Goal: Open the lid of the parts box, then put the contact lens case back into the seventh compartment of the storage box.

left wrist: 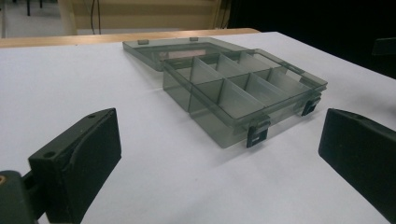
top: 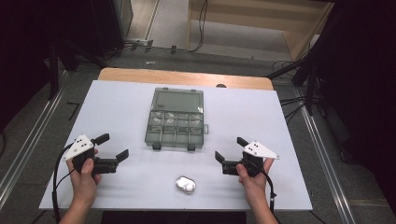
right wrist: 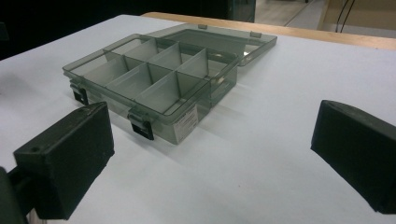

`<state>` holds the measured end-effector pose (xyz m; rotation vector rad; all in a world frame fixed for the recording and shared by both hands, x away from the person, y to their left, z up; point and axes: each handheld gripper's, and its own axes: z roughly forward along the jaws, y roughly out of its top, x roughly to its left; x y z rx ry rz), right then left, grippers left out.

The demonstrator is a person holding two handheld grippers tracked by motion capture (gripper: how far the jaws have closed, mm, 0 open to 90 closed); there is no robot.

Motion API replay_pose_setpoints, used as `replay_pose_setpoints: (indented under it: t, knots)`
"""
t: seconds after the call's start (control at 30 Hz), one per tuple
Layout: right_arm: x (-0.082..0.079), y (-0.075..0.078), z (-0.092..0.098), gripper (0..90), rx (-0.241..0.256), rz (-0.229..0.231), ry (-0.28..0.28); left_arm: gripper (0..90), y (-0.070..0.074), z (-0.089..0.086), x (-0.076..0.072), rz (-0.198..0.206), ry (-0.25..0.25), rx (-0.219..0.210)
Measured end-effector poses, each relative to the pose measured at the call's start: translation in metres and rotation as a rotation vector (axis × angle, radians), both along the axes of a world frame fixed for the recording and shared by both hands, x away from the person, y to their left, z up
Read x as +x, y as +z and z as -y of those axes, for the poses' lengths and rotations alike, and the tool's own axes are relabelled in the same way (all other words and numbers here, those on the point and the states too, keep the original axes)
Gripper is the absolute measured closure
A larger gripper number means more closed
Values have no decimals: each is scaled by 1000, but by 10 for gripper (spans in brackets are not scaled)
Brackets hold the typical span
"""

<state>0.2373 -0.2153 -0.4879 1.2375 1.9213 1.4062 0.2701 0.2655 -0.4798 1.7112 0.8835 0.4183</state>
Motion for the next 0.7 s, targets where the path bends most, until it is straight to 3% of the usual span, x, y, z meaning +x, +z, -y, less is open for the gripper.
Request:
replay_pose_setpoints:
  t: [0.37, 0.43, 0.63, 0.7]
  knots:
    - [-12, 4, 5, 0, -33, 5, 22, 0, 2, -18, -21, 21, 7, -9]
    - [-12, 3, 2, 0, -29, -4, 36, 0, -1, -20, -23, 23, 8, 8]
    - [-12, 8, -11, 0, -41, -14, 90, 0, -2, -30, -31, 17, 21, -42]
    - [-12, 10, -16, 0, -51, -17, 122, 0, -1, -31, -33, 24, 27, -35]
